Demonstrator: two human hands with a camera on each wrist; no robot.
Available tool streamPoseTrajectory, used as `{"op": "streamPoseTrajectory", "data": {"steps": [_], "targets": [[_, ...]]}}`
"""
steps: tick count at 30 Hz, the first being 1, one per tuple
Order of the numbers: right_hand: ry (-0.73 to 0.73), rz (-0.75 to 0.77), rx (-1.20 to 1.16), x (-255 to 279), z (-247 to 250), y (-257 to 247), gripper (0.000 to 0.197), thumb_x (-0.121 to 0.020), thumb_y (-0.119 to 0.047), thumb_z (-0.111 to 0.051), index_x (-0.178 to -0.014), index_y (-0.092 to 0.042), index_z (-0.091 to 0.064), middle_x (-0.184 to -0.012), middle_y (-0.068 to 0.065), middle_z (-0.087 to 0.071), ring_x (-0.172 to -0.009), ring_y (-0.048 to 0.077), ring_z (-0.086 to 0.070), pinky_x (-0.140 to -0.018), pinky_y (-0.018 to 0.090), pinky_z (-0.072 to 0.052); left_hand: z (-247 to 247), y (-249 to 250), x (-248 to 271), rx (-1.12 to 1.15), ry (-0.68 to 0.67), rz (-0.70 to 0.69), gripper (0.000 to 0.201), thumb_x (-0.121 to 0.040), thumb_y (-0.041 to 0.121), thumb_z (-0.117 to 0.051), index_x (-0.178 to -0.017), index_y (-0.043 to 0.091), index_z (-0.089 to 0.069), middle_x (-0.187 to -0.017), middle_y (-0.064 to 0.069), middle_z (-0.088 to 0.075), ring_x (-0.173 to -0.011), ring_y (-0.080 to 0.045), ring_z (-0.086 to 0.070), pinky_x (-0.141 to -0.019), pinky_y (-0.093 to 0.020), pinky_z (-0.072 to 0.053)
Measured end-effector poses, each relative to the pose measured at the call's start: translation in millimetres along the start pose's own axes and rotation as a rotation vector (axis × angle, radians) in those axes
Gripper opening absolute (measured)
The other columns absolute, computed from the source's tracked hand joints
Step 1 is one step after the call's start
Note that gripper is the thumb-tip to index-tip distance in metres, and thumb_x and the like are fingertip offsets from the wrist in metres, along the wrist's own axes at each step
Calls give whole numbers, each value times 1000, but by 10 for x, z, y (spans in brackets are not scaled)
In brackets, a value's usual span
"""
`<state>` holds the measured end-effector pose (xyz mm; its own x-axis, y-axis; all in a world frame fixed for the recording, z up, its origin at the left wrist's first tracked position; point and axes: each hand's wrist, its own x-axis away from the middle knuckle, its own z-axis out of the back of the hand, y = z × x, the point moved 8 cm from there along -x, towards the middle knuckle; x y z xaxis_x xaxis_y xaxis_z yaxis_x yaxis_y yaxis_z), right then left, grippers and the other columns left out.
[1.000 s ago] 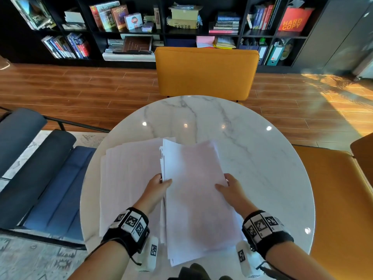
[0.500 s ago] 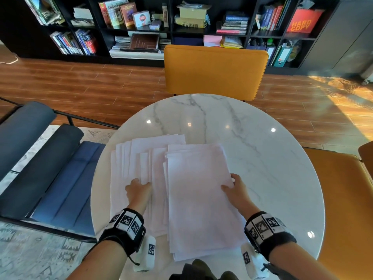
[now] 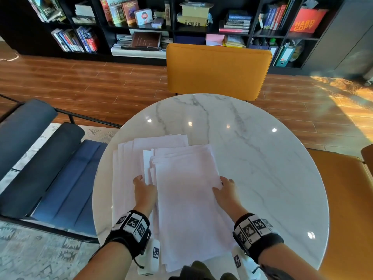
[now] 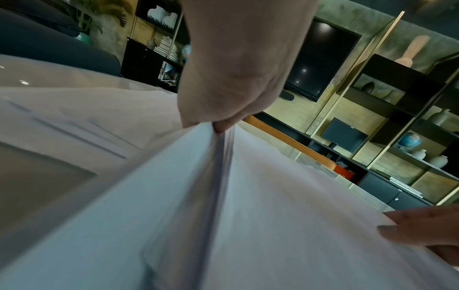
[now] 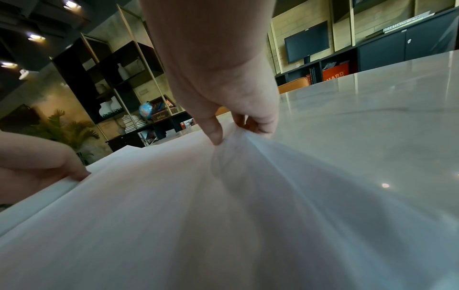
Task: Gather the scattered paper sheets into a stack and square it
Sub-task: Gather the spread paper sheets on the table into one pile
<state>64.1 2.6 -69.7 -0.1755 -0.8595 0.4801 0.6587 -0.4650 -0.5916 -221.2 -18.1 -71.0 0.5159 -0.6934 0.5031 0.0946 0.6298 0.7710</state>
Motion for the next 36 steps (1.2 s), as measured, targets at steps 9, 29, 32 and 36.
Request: {"op": "streamPoseTrajectory", "data": {"steps": [9,29,32,36], "targets": [[-95,8,-104,113,-187,-91,50,-80,-20,-57,-129,-15,-54,-122,7,-63,-106,28,-62,-90,38,-52,-5,65,58,150,22,-35,41,-99,23,-40,-135,8,-30,-113,-13,-47,-97,-26,-46,-82,-35,-38],[-105,6,-286,232,-233,-117,55,-85,-17,-60,-138,-18,-44,-124,4,-58,-109,24,-57,-91,33,-48,52,163,92,-96,-229,-196,37,-92,10,-44,-128,22,-43,-106,8,-59,-81,-1,-52,-76,-28,-40],[-115,-4,-394,239,-239,-131,54,-86,-13,-60,-137,-21,-45,-110,4,-55,-93,21,-57,-74,27,-46,33,142,127,-101,-267,-215,46,-88,8,-43,-130,26,-45,-114,7,-62,-93,-6,-59,-76,-27,-45],[-130,-31,-542,261,-286,-128,52,-85,-6,-59,-133,-22,-46,-107,11,-65,-86,27,-65,-65,29,-54,44,157,156,-61,-253,-217,47,-85,4,-45,-129,20,-47,-107,2,-64,-88,-13,-61,-68,-23,-47]]}}
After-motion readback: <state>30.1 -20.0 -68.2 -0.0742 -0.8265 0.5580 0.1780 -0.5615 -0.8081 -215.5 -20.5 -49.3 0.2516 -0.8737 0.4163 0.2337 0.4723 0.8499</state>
